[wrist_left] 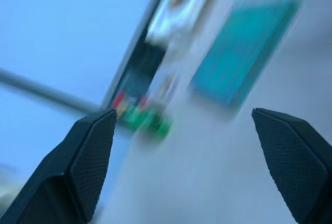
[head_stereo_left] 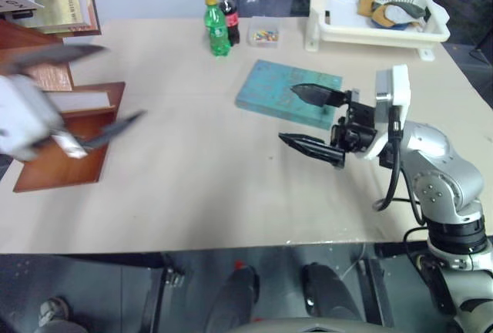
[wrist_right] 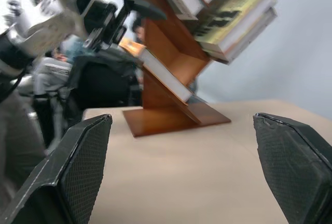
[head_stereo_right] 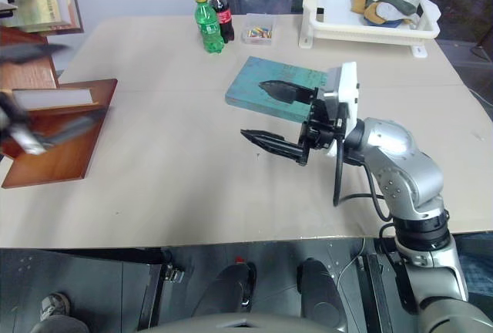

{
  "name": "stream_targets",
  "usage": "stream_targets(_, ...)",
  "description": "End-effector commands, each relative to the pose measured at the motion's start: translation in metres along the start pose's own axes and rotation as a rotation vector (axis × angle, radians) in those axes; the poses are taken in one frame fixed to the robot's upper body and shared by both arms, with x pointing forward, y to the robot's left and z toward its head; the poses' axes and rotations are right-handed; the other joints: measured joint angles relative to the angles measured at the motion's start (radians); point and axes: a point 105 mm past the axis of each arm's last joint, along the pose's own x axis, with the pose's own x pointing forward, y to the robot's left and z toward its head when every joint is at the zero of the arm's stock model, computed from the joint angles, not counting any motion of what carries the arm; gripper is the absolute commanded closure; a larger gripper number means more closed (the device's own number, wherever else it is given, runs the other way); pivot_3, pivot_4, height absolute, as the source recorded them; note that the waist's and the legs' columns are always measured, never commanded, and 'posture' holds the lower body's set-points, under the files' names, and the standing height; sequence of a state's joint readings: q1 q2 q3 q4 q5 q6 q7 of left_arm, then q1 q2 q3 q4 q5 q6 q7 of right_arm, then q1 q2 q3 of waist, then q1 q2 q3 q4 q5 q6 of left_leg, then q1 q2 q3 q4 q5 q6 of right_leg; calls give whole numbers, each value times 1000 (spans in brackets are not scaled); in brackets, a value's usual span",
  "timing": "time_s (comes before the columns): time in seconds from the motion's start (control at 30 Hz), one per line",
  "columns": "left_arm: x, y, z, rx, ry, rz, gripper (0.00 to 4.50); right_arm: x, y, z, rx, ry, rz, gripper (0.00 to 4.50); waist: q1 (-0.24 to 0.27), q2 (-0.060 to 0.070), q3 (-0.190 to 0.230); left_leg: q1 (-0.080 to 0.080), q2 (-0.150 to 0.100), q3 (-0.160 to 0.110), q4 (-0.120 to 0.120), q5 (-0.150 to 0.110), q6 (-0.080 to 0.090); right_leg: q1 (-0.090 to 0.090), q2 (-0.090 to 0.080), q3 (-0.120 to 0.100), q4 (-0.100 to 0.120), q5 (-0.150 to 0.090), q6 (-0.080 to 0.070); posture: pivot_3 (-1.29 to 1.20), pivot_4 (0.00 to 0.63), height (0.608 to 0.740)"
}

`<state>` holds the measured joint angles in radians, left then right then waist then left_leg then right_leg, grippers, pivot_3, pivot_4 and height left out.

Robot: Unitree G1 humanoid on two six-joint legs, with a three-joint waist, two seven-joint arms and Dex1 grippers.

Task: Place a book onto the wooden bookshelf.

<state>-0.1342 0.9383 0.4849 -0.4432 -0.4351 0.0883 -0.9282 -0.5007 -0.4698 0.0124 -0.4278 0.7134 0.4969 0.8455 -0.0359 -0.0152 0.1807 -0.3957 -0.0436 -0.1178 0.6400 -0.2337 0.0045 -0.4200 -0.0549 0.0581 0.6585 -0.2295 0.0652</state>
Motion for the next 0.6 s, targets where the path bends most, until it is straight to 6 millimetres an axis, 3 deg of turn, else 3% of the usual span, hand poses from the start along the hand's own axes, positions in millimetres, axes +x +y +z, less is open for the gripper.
stream_targets(0.03, 40, -39, -3, -231, -92, 19, 420, -10, 5, 4, -76, 42, -78, 0, 1, -1, 0, 0, 0, 0, 1, 0, 0, 0, 0, 0, 1, 0, 0, 0, 150, 740)
stream_targets(0.1, 52, -63, -20, -399, -82, 51, 875, -18, 0, -9, -100, 110, -186, 0, -2, -2, -1, -1, -1, 0, 3, 0, 0, 0, 0, 0, 1, 0, 0, 0, 150, 740)
stream_targets(0.2, 59, -83, -43, -559, -29, 134, 2373, -32, -14, -30, -129, 208, -351, 0, -7, -2, -1, 0, 0, 2, 3, 0, 0, -1, 1, 3, 3, 0, 0, 0, 150, 740)
stream_targets(0.3, 60, -93, -52, -670, -10, 184, 3586, -46, -16, -45, -135, 276, -408, 0, -1, -2, -1, 1, 0, 4, 4, 0, 0, 0, 3, 2, 4, 0, 0, 0, 150, 740)
stream_targets(0.37, 50, -94, -60, -729, 10, 206, 4477, -64, -17, -52, -128, 316, -452, 0, 2, -2, -1, 1, 0, 4, 6, 0, 0, 2, 3, 0, 4, 0, 0, 0, 150, 740)
stream_targets(0.4, 43, -93, -63, -728, 26, 201, 4477, -70, -16, -53, -126, 326, -467, 0, 2, -2, -1, 1, 1, 4, 6, 0, 0, 4, 3, -1, 3, 0, 0, 0, 150, 740)
stream_targets(0.5, 14, -85, -74, -710, 81, 164, 2874, -91, -5, -52, -129, 378, -481, 0, 2, -2, -1, 1, 0, 4, 8, 0, 0, 4, 2, -1, 2, 0, 0, 0, 150, 740)
stream_targets(0.6, -10, -75, -88, -704, 153, 165, 1584, -111, 6, -52, -138, 455, -510, 0, 4, -1, -1, 2, 1, 4, 8, 0, 0, 5, 3, -2, 2, -1, 0, 0, 150, 740)
